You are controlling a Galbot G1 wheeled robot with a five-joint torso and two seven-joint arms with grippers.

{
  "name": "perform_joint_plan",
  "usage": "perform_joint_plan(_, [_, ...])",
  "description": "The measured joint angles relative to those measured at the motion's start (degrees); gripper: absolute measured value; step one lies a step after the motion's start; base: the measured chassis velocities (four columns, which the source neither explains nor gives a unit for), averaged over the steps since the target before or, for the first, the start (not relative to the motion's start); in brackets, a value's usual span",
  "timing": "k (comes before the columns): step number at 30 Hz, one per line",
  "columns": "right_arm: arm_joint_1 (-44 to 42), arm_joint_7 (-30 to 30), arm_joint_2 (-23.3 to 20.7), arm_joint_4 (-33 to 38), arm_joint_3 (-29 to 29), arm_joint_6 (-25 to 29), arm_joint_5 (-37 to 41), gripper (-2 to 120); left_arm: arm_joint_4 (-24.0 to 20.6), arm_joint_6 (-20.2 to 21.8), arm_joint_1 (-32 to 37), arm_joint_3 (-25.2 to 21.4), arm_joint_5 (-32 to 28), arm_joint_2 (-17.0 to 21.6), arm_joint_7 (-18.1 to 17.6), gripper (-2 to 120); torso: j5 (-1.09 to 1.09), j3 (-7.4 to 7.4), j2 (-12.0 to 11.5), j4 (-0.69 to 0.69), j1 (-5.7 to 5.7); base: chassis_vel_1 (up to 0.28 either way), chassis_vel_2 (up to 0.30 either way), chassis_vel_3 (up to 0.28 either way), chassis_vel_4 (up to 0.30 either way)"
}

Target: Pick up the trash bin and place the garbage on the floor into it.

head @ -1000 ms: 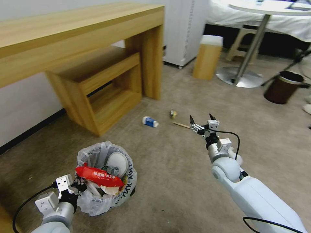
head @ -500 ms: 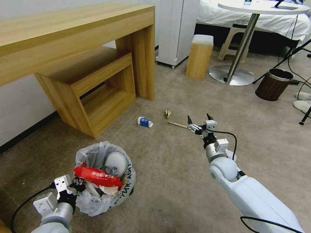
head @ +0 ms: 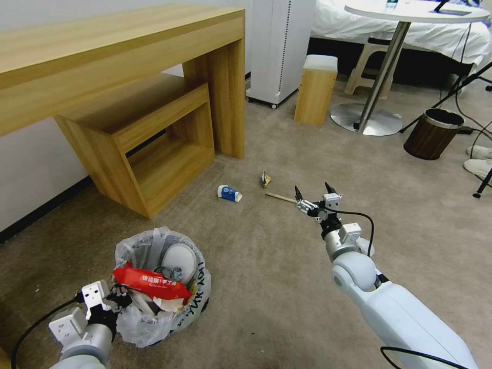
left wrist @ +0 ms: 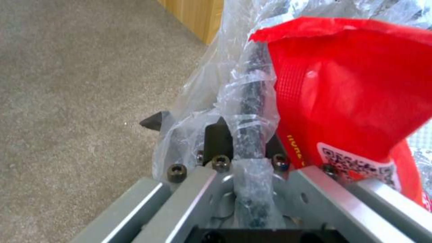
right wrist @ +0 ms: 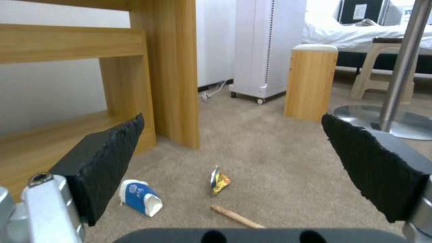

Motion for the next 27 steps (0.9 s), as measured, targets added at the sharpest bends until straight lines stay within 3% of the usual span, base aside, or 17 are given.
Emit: perform_joint_plan(27, [-1.5, -0.1, 0.0, 1.0, 1.2, 0.0, -1.0, 100, 0.4, -0.6, 0.0, 0.1, -0.4, 0.8, 0.1, 0, 0.00, 0.00, 0.0, 0.00, 0.01, -0.049, 0.052, 0.053, -0.052])
